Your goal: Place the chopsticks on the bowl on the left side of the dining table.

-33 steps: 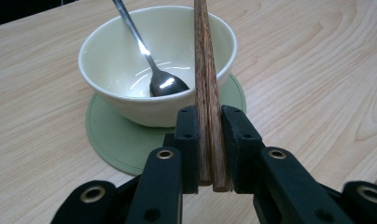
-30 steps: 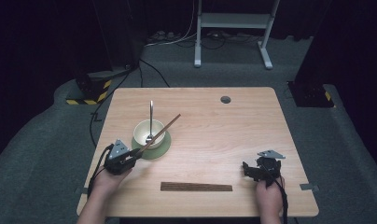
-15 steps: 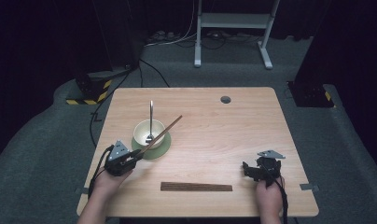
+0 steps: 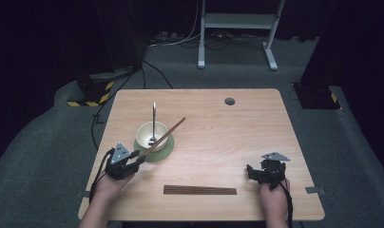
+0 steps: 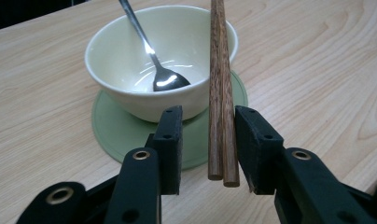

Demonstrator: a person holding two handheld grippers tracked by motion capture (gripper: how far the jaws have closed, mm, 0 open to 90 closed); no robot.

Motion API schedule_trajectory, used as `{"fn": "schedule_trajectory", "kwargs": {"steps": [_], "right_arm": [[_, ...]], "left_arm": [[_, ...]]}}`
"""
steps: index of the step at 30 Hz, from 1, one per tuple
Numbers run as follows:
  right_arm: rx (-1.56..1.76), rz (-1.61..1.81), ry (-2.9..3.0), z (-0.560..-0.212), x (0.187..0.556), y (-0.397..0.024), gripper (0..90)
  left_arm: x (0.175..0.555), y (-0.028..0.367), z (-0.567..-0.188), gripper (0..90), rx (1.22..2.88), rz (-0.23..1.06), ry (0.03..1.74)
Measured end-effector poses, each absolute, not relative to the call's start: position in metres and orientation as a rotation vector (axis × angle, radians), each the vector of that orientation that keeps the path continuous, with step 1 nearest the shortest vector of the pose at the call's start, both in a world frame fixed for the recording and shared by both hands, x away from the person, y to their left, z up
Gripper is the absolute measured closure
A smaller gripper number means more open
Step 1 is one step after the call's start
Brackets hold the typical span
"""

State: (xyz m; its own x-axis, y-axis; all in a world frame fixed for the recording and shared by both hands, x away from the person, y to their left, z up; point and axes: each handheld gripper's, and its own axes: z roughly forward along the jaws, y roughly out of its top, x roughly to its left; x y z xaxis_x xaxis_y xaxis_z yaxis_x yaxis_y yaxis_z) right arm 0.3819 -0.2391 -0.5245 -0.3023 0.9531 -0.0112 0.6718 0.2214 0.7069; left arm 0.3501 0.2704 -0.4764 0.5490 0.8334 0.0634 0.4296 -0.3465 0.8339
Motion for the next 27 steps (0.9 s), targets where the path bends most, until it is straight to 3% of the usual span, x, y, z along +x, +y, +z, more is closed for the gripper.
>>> {"fn": "schedule_trajectory", "kwargs": {"steps": [12,13,27], "right_arm": [[1.473,0.827,2.077,-0.522,0.382,-0.237,13.4],[1.450,0.814,2.072,-0.519,0.381,-0.232,13.5],[1.290,0.896,2.098,-0.489,0.386,-0.177,13.6]], "left_arm": [[0.356,0.282,-0.477,58.8,1.908,0.667,1.108],[0.356,0.281,-0.478,57.7,1.854,0.649,1.137],[0.359,0.304,-0.480,51.7,1.868,0.677,1.190]]}}
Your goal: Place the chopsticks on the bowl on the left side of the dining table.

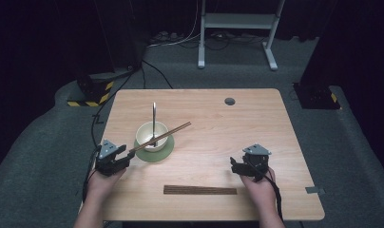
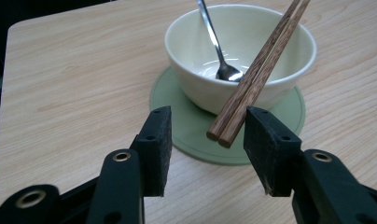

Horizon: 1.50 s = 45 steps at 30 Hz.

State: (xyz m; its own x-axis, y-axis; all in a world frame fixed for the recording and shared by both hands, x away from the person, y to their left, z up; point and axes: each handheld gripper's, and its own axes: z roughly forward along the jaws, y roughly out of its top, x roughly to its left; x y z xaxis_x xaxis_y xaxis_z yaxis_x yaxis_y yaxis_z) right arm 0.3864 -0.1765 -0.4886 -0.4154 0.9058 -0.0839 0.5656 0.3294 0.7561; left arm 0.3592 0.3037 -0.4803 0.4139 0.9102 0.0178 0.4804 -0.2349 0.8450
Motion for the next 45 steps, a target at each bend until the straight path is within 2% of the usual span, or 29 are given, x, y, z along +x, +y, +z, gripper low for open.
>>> {"fn": "schedule_trajectory", "kwargs": {"steps": [18,30,45], "right_arm": [[1.190,0.976,2.143,-0.476,0.389,-0.123,13.6],[1.124,1.010,2.168,-0.467,0.393,-0.100,13.2],[1.072,1.042,2.187,-0.453,0.399,-0.070,15.5]], "left_arm": [[0.372,0.316,-0.485,53.8,1.776,0.665,1.272],[0.394,0.317,-0.477,56.1,1.827,0.674,1.280],[0.397,0.311,-0.482,55.0,1.861,0.675,1.289]]}}
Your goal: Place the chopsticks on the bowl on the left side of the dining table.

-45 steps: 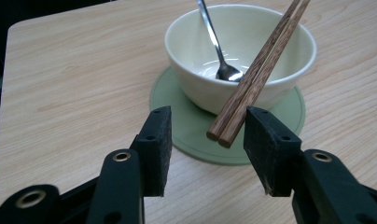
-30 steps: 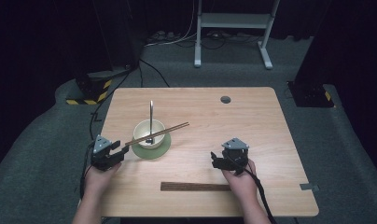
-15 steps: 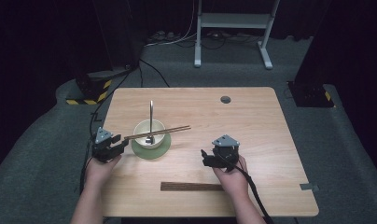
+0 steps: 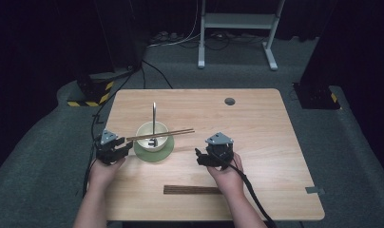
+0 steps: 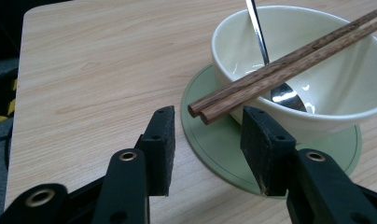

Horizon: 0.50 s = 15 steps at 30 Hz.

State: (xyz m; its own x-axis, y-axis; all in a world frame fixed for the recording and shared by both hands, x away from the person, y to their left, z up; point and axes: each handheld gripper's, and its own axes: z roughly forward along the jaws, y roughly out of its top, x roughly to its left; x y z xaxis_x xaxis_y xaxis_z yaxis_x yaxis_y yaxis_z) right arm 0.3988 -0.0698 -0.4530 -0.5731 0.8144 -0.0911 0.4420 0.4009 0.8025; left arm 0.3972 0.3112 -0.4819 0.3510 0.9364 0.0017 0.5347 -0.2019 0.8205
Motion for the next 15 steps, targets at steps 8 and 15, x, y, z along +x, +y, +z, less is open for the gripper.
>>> {"fn": "schedule_trajectory", "kwargs": {"steps": [8,15], "right_arm": [[1.018,1.048,2.193,-0.453,0.399,-0.062,23.5],[0.999,1.046,2.185,-0.457,0.403,-0.055,34.2]], "left_arm": [[0.397,0.316,-0.482,55.7,1.815,0.684,1.298],[0.403,0.324,-0.482,56.6,1.765,0.668,1.302]]}}
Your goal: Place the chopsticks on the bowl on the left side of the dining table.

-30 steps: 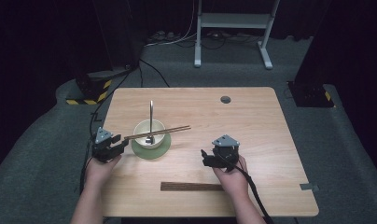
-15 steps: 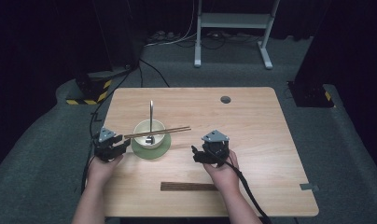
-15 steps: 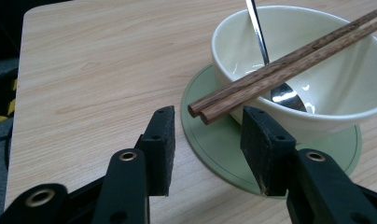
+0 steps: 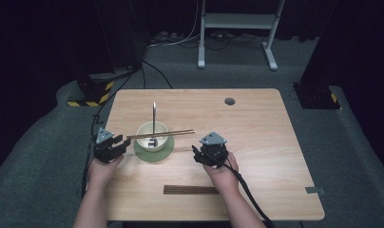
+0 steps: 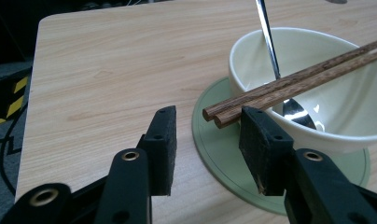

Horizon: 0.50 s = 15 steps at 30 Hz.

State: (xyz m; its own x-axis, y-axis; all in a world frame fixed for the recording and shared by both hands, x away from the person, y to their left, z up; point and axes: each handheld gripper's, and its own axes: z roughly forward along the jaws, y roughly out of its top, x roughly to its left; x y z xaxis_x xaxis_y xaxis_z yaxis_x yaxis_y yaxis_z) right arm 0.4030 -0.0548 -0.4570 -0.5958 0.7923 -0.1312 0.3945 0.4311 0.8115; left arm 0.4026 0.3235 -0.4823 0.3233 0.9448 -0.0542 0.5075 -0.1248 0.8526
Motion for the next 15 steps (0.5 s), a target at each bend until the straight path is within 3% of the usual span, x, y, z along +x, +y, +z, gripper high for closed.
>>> {"fn": "schedule_trajectory", "kwargs": {"steps": [15], "right_arm": [[1.083,1.051,2.140,-0.475,0.430,-0.041,56.6]], "left_arm": [[0.397,0.320,-0.483,55.5,1.791,0.674,1.292]]}}
